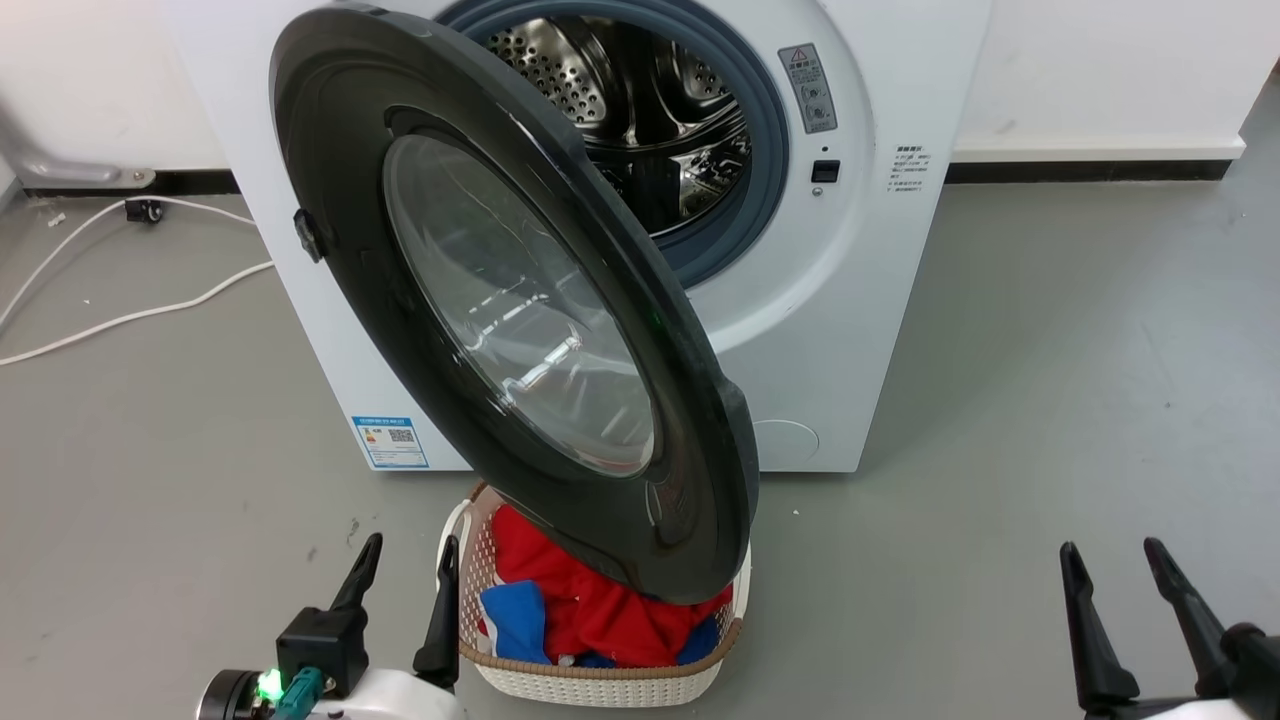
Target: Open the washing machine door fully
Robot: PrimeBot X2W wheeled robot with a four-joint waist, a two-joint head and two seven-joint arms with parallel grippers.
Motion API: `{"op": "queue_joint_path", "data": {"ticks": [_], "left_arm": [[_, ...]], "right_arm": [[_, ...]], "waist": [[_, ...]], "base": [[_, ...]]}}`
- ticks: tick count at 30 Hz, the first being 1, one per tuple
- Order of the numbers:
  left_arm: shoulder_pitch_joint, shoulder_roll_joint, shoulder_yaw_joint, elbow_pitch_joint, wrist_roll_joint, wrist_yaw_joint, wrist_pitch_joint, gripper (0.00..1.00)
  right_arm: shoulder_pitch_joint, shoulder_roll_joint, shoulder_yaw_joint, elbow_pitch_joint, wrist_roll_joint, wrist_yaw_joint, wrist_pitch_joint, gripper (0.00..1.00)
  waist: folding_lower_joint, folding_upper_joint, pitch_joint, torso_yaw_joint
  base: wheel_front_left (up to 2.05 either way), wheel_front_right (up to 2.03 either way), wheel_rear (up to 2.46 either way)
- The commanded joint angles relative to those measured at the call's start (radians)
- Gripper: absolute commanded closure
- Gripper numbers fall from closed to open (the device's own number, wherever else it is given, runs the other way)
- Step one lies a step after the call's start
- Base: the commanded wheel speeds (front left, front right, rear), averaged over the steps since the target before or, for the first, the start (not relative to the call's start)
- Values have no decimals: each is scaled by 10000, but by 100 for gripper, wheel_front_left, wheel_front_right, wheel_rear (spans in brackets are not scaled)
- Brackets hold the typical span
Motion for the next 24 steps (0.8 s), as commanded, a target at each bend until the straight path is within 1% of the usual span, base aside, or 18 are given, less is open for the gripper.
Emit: {"op": "queue_joint_path", "data": {"ticks": [1,10,24], "left_arm": [[151,75,51,28,37,-2,-27,0],[516,136,138,63,15,-52,-27,0],[256,83,129,111,-53,-123,-27,0]], "right_arm": [[214,77,37,-111,-94,0,-12,0],[719,322,258,-267,-277,1,70,0],[524,417,363,-358,-449,1,157,0]], "waist": [[1,0,-66,-20],[1,0,-272,-24],[1,0,-238,25]], "base": [[0,0,0],[0,0,0],[0,0,0]]}}
